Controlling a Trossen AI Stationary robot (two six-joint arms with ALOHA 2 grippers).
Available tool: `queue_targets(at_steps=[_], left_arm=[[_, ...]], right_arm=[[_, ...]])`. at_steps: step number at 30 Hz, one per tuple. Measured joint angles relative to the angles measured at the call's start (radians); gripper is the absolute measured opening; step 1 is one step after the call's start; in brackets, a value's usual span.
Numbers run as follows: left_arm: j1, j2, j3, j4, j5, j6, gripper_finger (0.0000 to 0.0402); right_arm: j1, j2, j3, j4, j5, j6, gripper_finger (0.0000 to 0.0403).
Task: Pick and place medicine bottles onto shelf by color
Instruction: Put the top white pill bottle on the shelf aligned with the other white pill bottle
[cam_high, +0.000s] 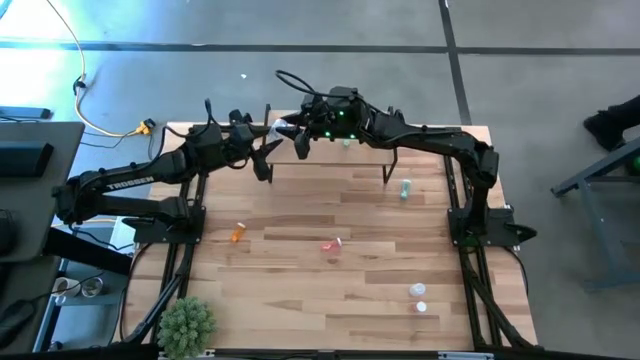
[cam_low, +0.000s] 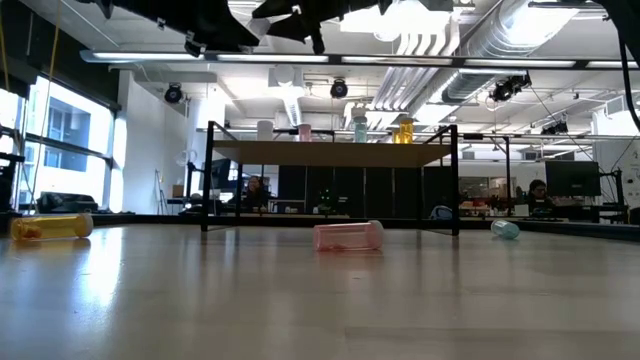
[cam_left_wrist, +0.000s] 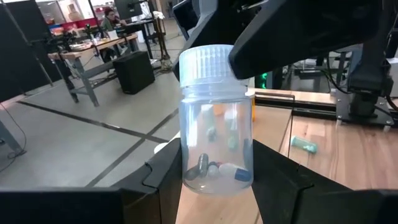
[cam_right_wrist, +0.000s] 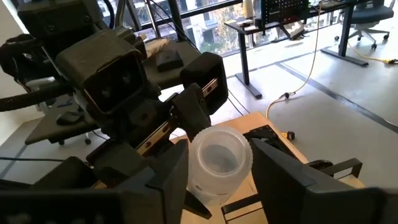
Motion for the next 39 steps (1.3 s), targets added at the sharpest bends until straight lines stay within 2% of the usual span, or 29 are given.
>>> queue_targets(at_steps=[10,19,27,35,39], left_arm=[[0.000,0.000,0.000,-0.001,0.007,-0.001,0.0149],[0.000,0.000,0.000,-0.009,0.007,0.000,0.0155],[0.000,0.000,0.000,-0.031,-0.004,0.000,0.0189],[0.000,-0.009,0.000,-0.130,-0.111,-0.034,0.0233],[0.000,-0.037,0.001,-0.168,-0.117,-0.059,0.0240]], right_arm=[[0.000,0.000,0.000,-0.004,0.000,0.044,0.0120],[0.000,0.000,0.000,-0.016,-0.001,0.045,0.0117],[0.000,0.000,0.000,-0.024,0.002,0.044,0.0116],[0.000,-0.001,-0.001,-0.066,0.066,0.007,0.0116],[-0.001,-0.001,-0.001,-0.097,0.099,-0.028,0.0114]])
